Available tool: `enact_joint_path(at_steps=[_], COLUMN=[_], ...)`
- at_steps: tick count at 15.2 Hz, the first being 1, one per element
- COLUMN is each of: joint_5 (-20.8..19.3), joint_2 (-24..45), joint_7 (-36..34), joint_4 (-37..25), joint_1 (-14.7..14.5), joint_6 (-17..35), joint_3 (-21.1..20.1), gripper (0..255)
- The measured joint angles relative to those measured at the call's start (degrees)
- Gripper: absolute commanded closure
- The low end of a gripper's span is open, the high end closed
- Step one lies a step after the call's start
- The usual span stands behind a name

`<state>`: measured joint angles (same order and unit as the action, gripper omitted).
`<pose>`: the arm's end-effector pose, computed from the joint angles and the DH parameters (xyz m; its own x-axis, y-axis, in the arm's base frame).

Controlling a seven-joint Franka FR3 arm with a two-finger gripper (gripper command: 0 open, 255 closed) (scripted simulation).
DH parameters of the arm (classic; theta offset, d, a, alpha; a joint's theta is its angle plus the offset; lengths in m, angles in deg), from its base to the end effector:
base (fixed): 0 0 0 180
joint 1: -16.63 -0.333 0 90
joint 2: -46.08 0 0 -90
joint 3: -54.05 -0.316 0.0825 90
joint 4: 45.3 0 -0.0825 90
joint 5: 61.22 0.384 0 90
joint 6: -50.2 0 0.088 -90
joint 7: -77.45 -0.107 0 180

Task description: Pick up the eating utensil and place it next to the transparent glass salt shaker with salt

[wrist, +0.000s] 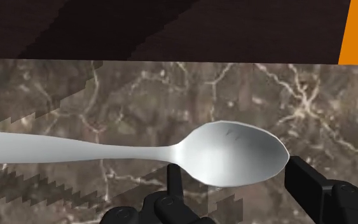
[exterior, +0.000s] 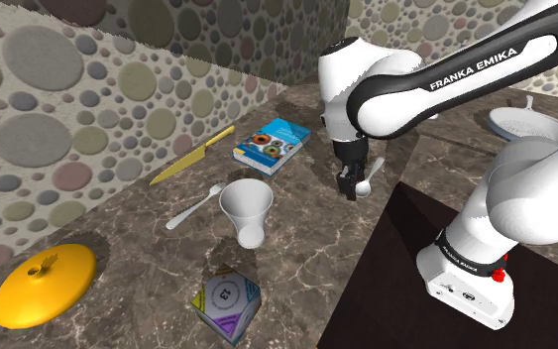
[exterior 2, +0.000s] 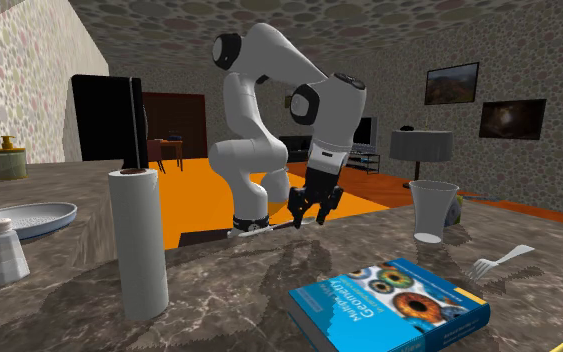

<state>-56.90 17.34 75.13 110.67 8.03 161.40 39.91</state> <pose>0.3067 0.1259 0.3511 0.9269 0.2482 -0.2815 0.2777 -0.9581 0.0696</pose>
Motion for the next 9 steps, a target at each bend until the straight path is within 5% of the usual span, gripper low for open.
enact_joint_path(at_steps=[9], joint_5=[-0.2], joint_2=[-3.7], joint_7=[0.5], joint_4=[-4.7], joint_1=[-0.1], joint_6=[-8.4], joint_3=[0.9], gripper=[255])
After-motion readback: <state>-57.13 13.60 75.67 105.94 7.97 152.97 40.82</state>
